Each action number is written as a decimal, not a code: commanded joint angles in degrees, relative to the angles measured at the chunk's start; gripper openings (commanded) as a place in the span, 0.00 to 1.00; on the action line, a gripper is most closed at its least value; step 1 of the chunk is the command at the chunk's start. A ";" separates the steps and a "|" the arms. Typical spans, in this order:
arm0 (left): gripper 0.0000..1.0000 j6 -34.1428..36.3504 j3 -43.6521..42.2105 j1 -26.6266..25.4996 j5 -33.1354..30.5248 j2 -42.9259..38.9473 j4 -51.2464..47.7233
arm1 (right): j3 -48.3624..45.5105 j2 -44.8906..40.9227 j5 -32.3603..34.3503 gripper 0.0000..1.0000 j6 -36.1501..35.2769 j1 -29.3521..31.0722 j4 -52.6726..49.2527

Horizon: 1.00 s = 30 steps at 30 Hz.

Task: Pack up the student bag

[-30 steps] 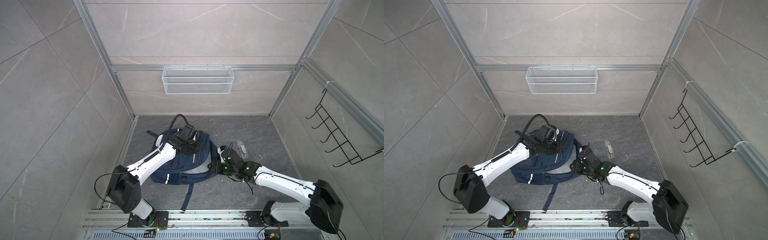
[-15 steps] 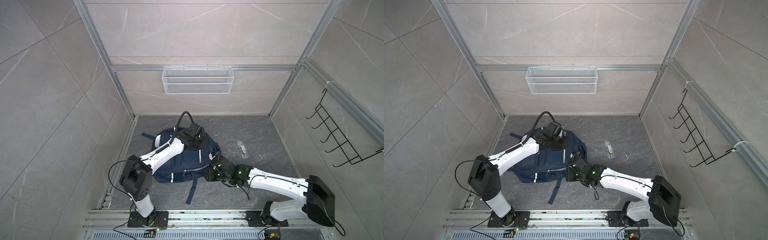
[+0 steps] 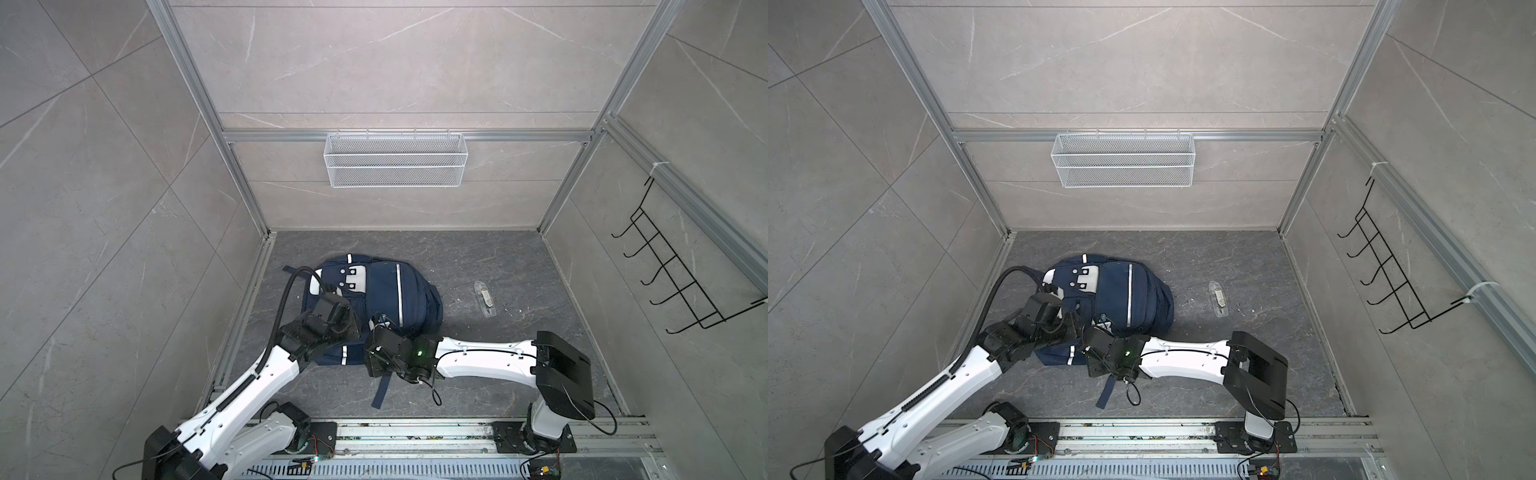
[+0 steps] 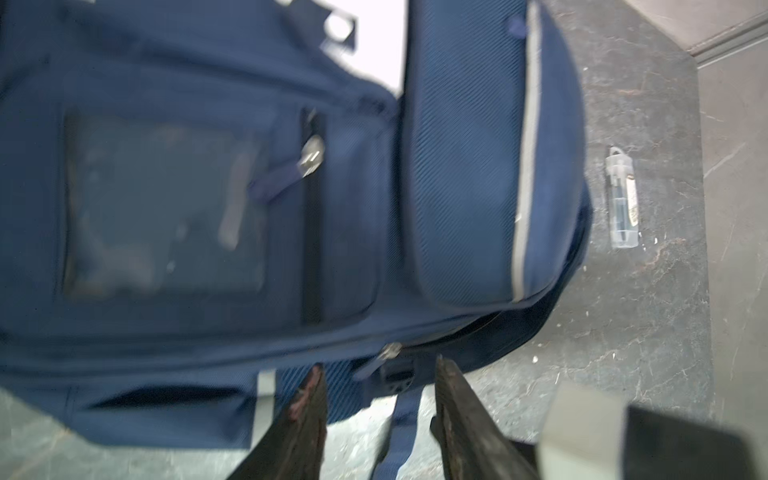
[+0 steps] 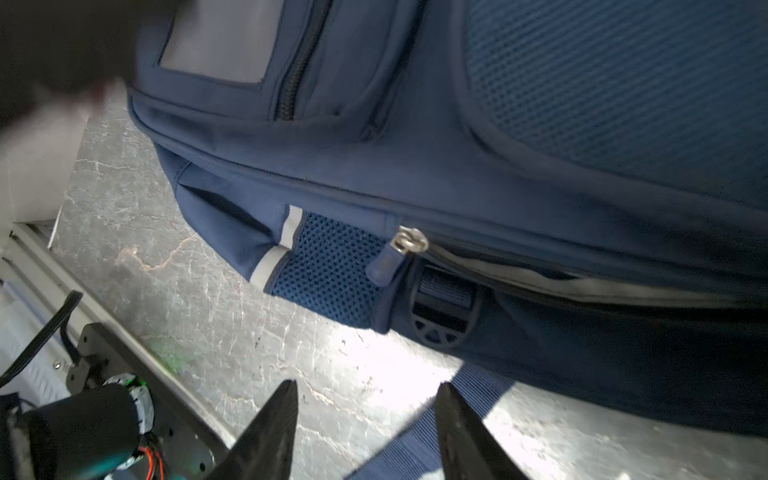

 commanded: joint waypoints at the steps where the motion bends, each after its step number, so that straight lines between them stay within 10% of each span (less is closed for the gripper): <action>1: 0.46 -4.69 -3.87 2.28 1.94 -5.44 -1.01 | 3.10 2.82 3.10 0.56 1.40 0.04 -2.88; 30: 0.46 -4.95 -18.21 21.01 13.97 -9.97 8.18 | 23.42 19.64 11.82 0.43 4.67 0.04 -18.64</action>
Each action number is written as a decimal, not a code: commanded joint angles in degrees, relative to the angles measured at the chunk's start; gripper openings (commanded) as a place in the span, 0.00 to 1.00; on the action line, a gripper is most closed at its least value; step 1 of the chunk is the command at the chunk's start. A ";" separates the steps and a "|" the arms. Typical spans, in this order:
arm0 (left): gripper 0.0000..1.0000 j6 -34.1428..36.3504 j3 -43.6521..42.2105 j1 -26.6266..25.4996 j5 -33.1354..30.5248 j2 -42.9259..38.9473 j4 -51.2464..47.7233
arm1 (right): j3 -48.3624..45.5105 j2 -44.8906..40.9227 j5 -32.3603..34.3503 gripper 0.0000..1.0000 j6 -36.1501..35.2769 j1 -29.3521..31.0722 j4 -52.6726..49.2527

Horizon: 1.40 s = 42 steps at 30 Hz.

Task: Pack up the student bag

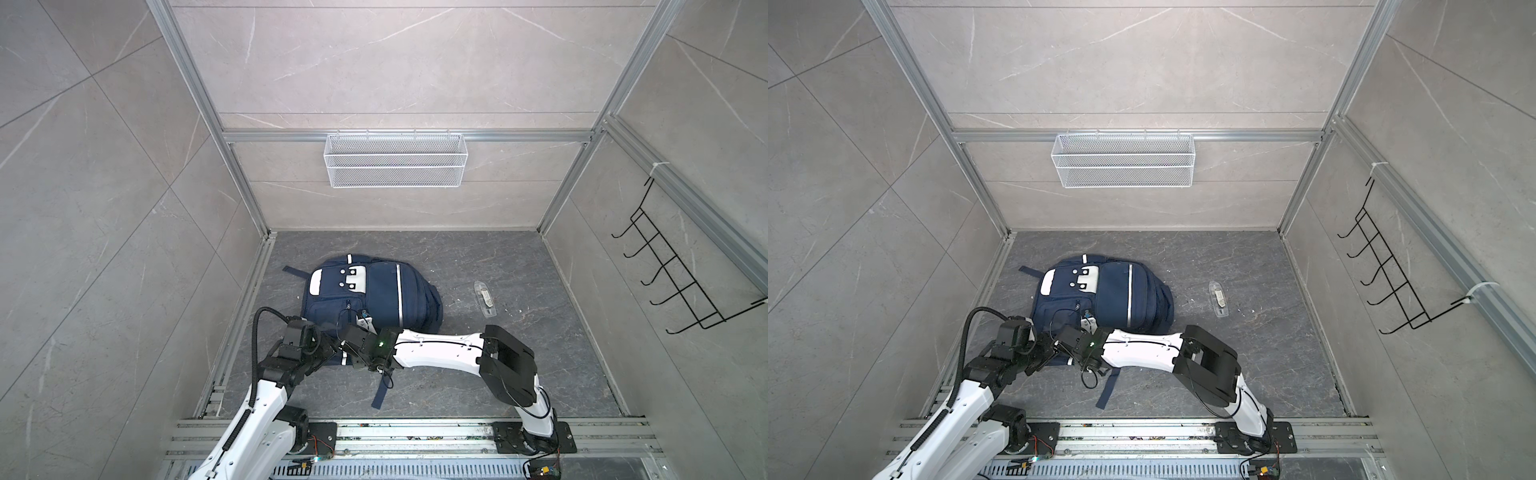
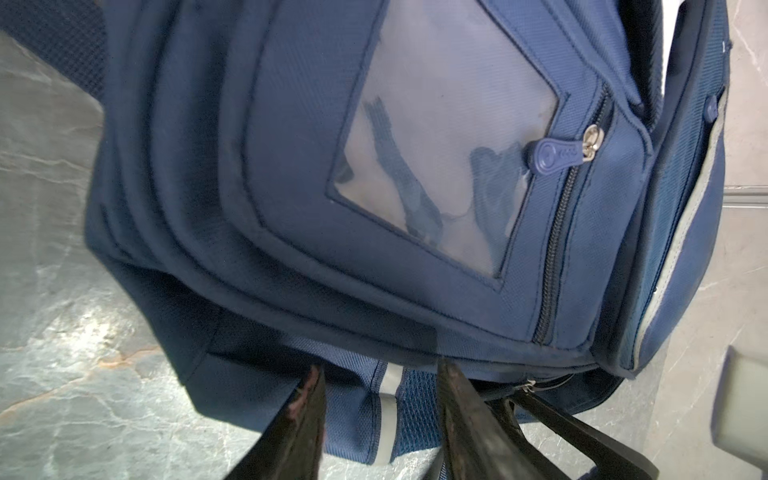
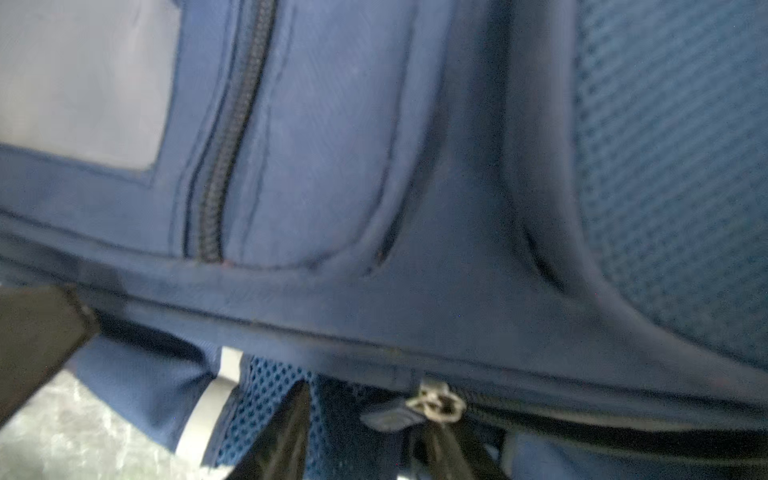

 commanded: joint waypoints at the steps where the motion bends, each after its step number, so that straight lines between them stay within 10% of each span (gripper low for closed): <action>1: 0.46 0.32 -0.31 0.64 1.91 0.22 1.88 | 2.36 1.77 3.20 0.42 1.37 0.06 -4.90; 25: 0.46 0.32 -1.93 1.35 2.92 3.09 4.67 | 0.19 -1.13 4.43 0.07 1.78 1.42 -6.48; 42: 0.46 1.79 -1.15 2.21 1.32 8.01 6.60 | -16.52 -13.75 4.08 0.06 3.32 -0.79 -1.72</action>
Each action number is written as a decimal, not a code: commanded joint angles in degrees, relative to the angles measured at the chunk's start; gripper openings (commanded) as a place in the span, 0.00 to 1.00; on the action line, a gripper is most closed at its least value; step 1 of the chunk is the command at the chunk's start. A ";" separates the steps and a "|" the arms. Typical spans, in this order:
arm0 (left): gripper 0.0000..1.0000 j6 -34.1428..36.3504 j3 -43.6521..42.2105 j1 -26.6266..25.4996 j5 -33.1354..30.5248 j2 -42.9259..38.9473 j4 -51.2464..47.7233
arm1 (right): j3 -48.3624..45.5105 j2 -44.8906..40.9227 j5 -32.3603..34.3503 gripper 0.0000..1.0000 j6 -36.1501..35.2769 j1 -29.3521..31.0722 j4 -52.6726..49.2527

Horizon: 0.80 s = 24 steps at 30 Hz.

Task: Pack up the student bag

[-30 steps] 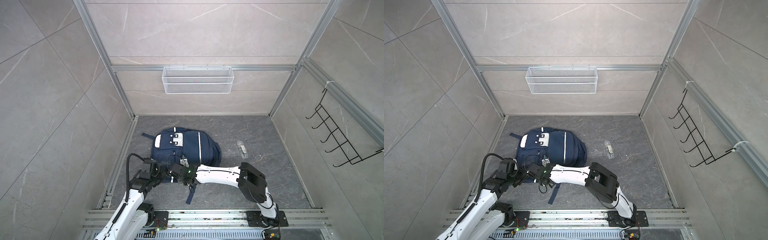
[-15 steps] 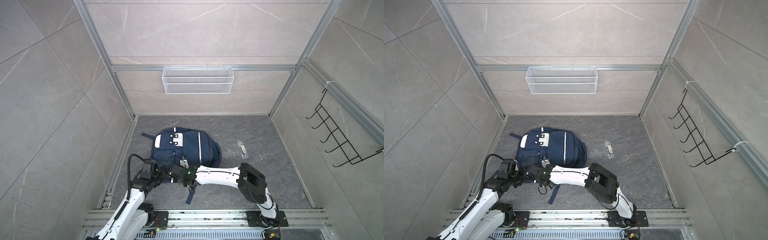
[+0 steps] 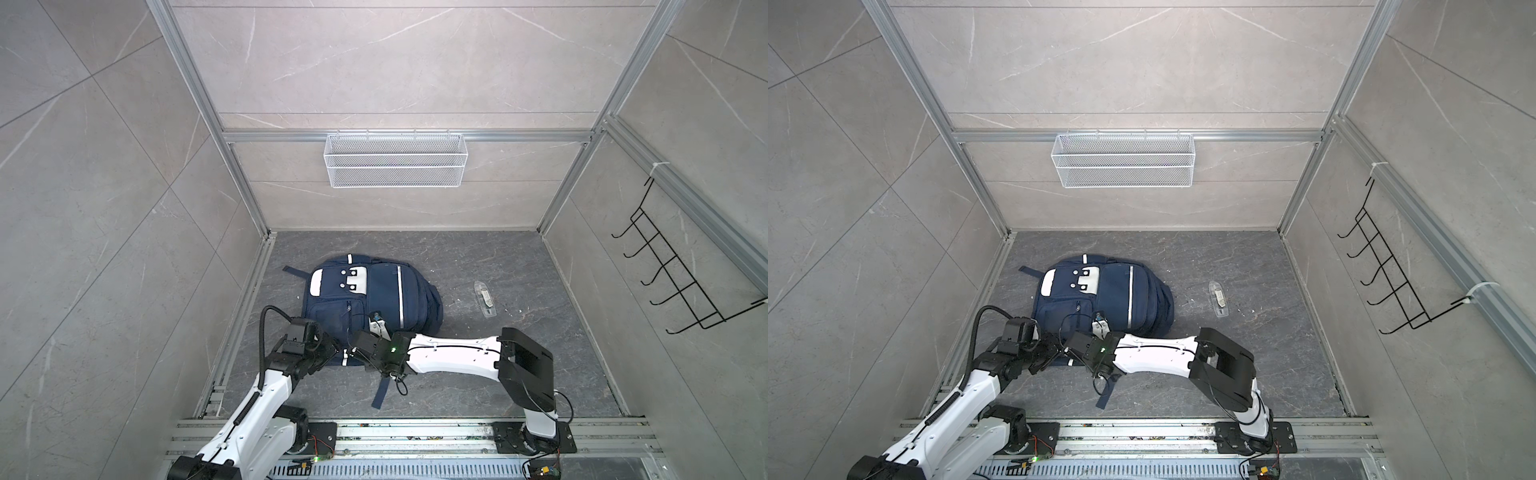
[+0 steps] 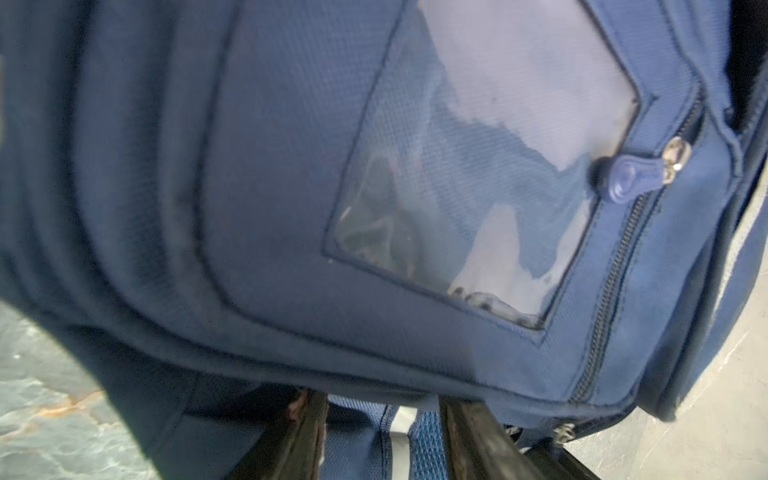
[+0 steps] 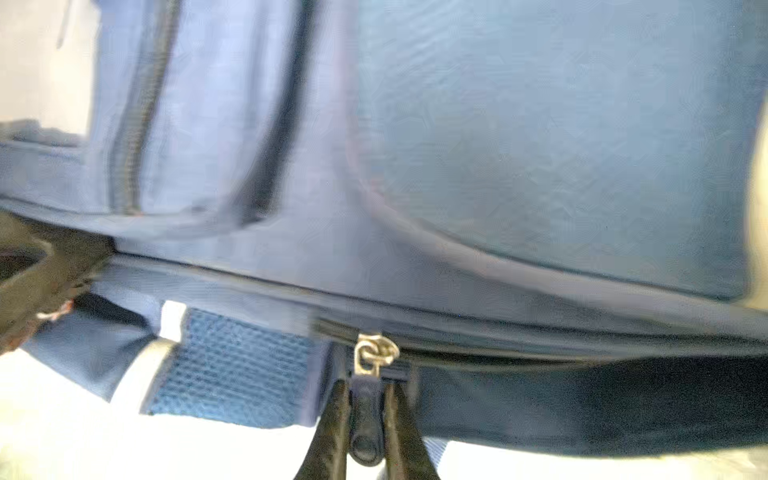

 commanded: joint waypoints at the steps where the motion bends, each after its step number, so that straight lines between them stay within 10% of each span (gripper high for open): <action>1: 0.46 1.64 0.77 0.81 -1.21 0.63 0.44 | -5.92 -5.51 0.52 0.05 1.64 -1.66 -2.63; 10: 0.46 2.43 0.34 2.63 -0.67 -0.60 -0.35 | -19.21 -17.74 -3.09 0.07 -2.36 -7.17 1.96; 24: 0.46 2.61 0.62 2.75 0.89 -0.34 -0.56 | -17.76 -21.72 -0.19 0.38 -5.66 -7.17 0.09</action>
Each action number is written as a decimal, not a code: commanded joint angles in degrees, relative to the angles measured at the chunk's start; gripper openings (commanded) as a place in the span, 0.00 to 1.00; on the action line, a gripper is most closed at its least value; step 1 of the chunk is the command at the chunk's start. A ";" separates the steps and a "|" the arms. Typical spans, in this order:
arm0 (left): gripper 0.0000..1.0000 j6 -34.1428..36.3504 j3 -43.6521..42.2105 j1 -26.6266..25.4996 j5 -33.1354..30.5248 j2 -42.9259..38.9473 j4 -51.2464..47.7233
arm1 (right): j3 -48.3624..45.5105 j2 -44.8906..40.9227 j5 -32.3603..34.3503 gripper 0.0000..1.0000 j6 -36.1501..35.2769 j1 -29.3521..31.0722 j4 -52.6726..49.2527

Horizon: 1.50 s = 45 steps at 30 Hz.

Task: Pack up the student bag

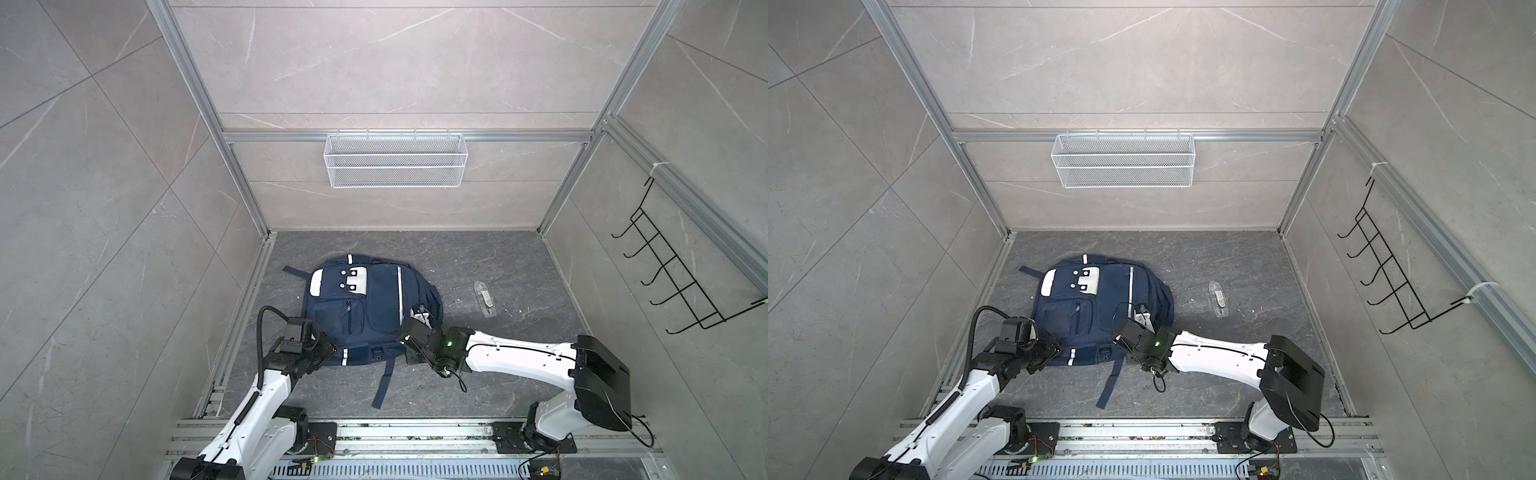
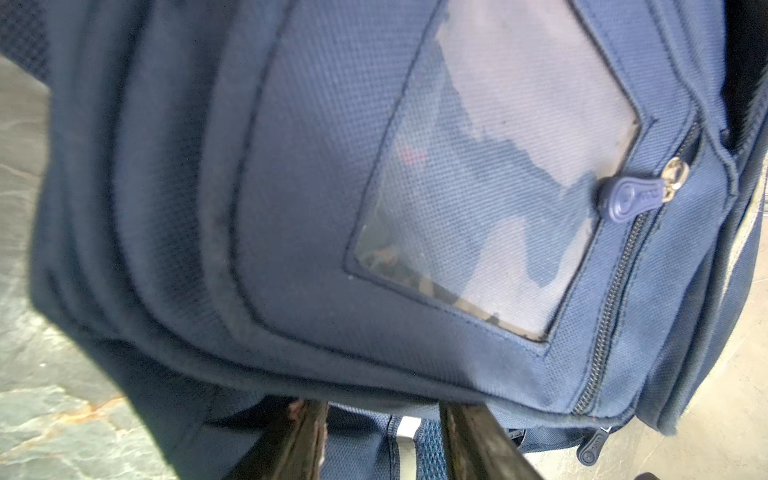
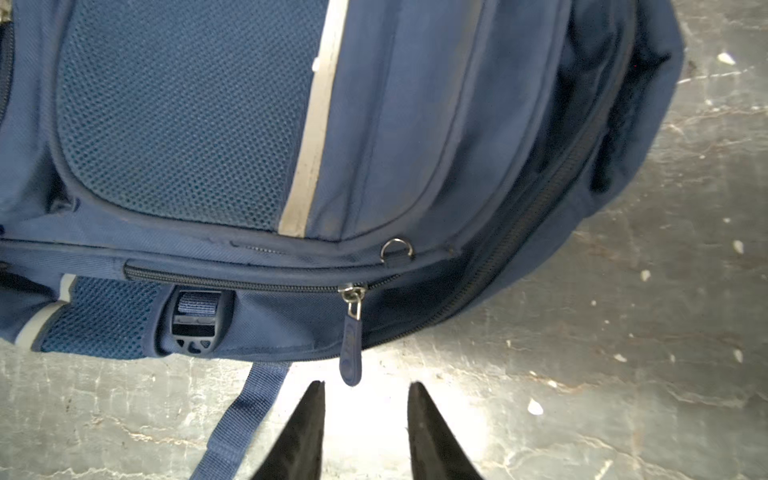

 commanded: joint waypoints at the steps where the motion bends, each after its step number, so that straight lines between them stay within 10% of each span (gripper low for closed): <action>1: 0.46 1.34 0.58 0.40 0.01 -0.01 -0.36 | 2.21 0.08 2.19 0.38 -1.78 0.00 -2.20; 15: 0.46 1.60 -0.27 0.38 0.28 0.01 -0.31 | 15.58 14.12 10.48 0.38 -1.14 1.70 -15.36; 28: 0.46 1.49 -1.00 0.36 0.18 -0.08 -0.04 | 9.05 13.70 4.06 0.35 -2.23 0.70 -5.57; 45: 0.46 1.52 -0.22 0.49 -1.53 1.68 0.68 | 5.48 8.44 2.24 0.00 -2.97 -0.04 -5.05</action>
